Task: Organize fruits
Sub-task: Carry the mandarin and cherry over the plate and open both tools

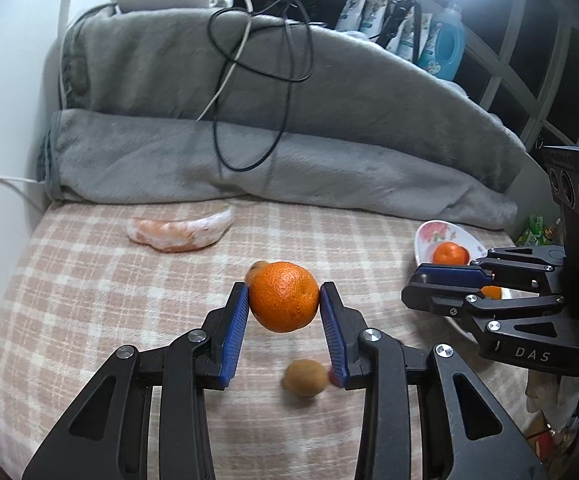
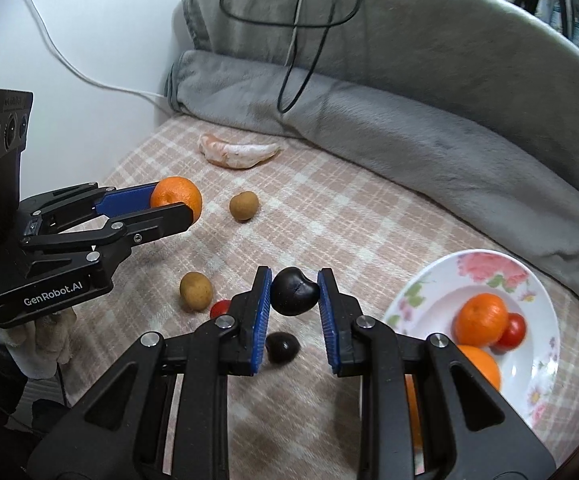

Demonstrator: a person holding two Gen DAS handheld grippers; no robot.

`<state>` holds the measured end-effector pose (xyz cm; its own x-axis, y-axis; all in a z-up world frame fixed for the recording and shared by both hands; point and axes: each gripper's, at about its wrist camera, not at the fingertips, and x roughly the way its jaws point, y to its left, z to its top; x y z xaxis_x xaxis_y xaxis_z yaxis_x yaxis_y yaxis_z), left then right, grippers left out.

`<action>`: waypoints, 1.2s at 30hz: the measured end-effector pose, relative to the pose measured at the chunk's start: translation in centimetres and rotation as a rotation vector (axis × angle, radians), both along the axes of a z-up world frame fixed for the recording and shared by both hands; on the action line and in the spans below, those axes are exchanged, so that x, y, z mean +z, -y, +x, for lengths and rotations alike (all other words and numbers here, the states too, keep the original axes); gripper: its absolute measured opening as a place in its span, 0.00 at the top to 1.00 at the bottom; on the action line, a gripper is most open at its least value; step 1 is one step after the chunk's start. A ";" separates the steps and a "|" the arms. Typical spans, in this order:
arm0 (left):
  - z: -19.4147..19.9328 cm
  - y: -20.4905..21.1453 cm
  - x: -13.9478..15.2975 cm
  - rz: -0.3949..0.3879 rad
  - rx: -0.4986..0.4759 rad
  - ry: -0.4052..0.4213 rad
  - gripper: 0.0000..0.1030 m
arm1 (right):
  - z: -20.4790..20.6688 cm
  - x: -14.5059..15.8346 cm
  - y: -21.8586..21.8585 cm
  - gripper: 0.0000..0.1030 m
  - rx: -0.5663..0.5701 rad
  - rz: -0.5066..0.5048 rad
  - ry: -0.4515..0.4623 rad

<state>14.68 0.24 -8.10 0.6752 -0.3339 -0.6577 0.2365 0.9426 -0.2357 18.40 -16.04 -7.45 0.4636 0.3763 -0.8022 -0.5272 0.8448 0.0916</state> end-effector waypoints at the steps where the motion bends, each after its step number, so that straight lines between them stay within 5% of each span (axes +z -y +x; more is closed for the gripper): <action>1: -0.1 0.3 0.2 0.001 -0.004 0.004 0.66 | -0.2 0.2 0.5 0.76 -0.008 0.006 0.004; 36: 0.7 10.8 2.4 -0.004 -0.181 0.036 0.66 | -2.8 2.5 15.8 0.76 -0.298 0.099 0.064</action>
